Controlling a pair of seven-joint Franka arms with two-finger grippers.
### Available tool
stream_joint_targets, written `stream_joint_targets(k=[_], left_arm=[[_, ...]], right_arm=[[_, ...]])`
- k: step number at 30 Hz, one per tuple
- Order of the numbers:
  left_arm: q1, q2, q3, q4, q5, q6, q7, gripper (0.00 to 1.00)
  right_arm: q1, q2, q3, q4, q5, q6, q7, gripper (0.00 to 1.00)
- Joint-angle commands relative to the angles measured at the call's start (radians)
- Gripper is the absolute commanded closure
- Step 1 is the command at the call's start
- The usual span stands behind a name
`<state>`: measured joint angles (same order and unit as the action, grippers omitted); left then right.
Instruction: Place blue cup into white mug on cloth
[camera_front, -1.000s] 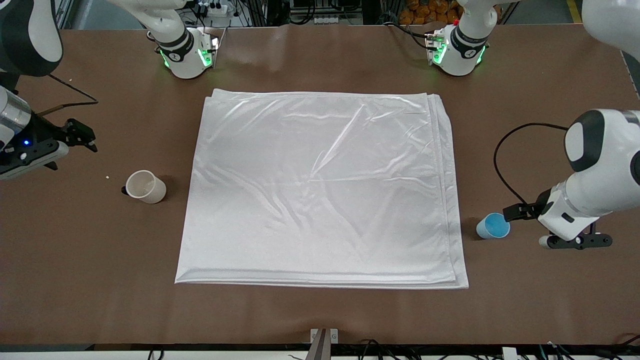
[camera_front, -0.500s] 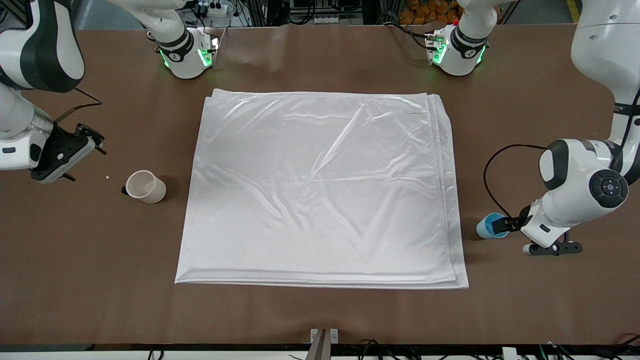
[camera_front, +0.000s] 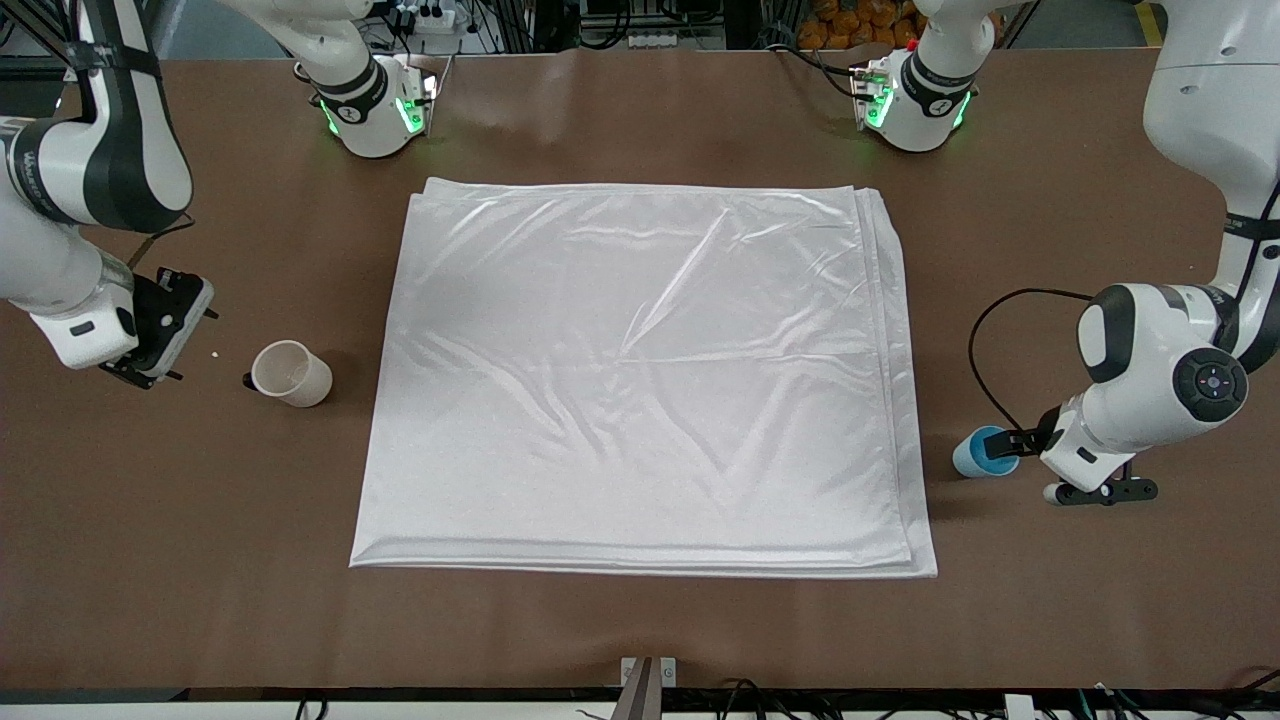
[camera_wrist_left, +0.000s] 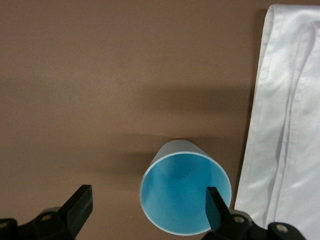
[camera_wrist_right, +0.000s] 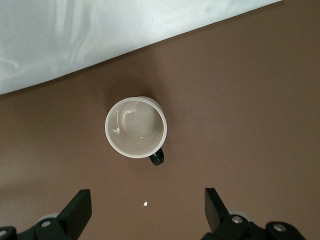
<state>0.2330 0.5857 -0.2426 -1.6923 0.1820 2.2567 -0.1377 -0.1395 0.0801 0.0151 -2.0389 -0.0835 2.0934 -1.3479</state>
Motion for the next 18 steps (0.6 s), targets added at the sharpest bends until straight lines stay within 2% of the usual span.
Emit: stream_joint_targets(k=[1,8,16,18], left_arm=[[0.012,0.017,-0.009,-0.003,0.03,0.012,0.007,0.0],[0.023,0.037,-0.009,-0.003,0.03,0.012,0.007,0.0],[0.023,0.057,-0.009,0.0,0.03,0.017,0.007,0.0],[0.023,0.06,-0.009,0.0,0.03,0.017,0.007,0.03]], right_arm=[[-0.02,0.056,0.006,0.003,-0.025,0.04,-0.121,0.0],[-0.051,0.122,0.006,0.003,-0.025,0.158,-0.319,0.0],[-0.055,0.145,0.006,0.002,-0.025,0.198,-0.479,0.0],[-0.055,0.153,0.006,-0.004,-0.025,0.223,-0.533,0.0]])
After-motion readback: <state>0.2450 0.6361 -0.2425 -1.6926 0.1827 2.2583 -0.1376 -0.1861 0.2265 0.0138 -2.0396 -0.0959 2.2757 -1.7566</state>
